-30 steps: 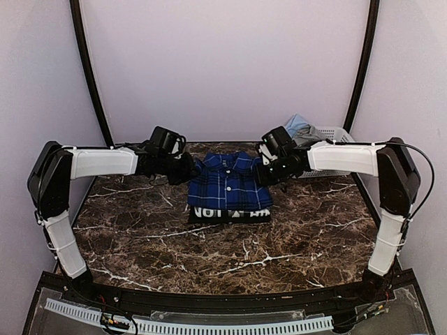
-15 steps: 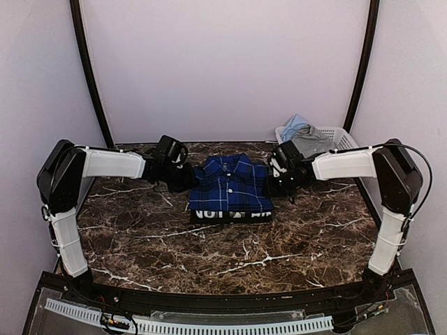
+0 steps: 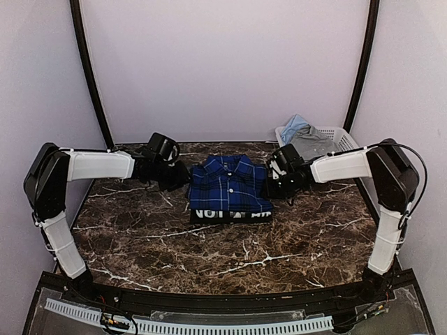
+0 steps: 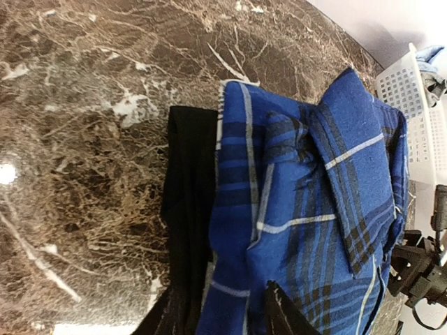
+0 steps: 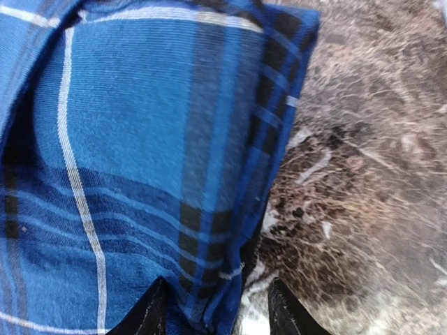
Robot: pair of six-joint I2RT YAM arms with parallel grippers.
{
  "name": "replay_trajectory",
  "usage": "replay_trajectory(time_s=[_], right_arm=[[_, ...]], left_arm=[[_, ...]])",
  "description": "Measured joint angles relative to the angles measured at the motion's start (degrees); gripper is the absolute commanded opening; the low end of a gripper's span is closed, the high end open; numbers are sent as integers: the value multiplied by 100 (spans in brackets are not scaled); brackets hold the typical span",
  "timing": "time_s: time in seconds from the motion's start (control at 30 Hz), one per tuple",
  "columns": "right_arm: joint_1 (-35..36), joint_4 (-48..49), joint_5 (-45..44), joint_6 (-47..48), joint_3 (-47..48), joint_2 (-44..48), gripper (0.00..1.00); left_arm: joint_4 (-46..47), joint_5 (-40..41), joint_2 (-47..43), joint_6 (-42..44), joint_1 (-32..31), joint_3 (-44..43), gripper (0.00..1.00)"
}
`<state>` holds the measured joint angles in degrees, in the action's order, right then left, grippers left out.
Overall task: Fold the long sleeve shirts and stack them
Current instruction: Place the square-folded shirt on the square-folded shirt, then move the square-folded shirt to the center of the board.
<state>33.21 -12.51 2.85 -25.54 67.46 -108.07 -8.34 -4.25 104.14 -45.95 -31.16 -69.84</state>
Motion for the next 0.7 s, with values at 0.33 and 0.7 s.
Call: replay_trajectory(time_s=[0.33, 0.7], right_arm=[[98, 310, 133, 101, 354, -592, 44], [1025, 352, 146, 17, 1919, -1749, 43]], left_arm=[[-175, 245, -1314, 85, 334, 511, 41], [-306, 208, -1773, 173, 328, 518, 41]])
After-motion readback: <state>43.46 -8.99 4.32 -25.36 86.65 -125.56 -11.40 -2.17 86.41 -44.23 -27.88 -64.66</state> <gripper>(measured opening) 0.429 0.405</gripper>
